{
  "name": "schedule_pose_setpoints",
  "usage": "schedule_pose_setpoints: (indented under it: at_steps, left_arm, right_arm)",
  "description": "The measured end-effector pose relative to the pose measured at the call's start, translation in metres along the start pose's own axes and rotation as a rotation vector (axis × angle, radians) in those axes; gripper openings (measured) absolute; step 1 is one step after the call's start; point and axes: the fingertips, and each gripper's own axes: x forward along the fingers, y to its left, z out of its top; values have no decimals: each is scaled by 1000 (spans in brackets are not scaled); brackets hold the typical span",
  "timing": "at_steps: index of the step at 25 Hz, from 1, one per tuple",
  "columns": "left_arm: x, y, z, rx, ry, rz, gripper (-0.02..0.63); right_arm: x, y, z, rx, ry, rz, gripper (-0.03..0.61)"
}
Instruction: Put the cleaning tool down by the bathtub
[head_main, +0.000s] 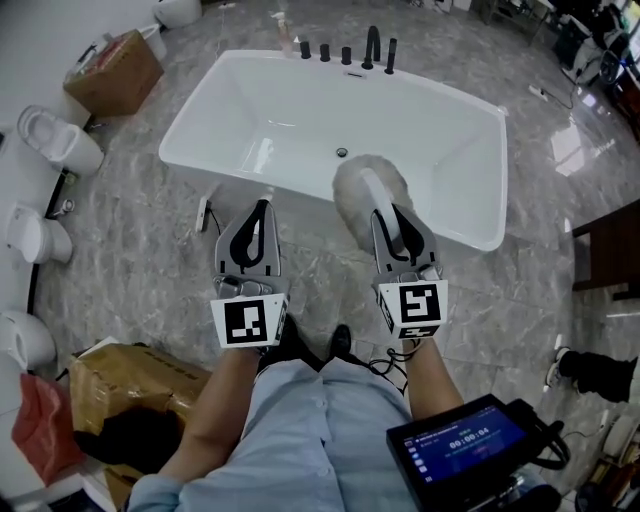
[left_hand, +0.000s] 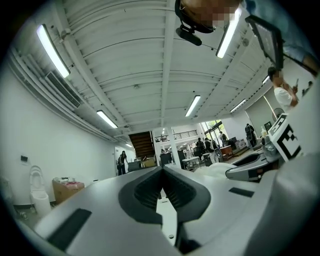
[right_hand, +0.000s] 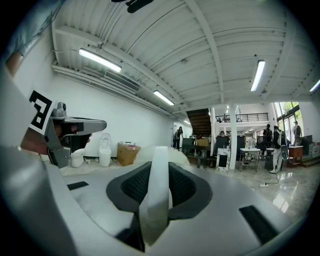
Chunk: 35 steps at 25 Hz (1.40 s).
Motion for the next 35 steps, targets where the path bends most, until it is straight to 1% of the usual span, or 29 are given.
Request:
schedule_pose_setpoints:
  at_steps: [2,6,12,16,19,21,26,35]
  left_arm:
    - [1,8,2,-22,-8,15,14]
    - [7,31,-3,-30,-10,32,15]
    - [23,68,-17,-40,-11,35,15]
    - [27,86,-35,-57,26,35,14]
    - [31,99,-51,-55,49,32,14]
    - [31,105,-68,-67,77,32,14]
    - [31,115,-116,-90,147,25,14]
    - [32,123,-204,-123,245,1,14]
  right_arm:
    - [6,4,5,-13,2,8,106]
    - [27,16,13,-28,-1,22,106]
    - [68,38,13,-44,18,46,106]
    - [89,55,3,-44,55,74,106]
    - [104,66,-11,-41,89,92,106]
    - [113,74,-24,-37,115,105,106]
    - [130,90,-66,-13,180,135,106]
    - [154,117,-135,7,248,182,106]
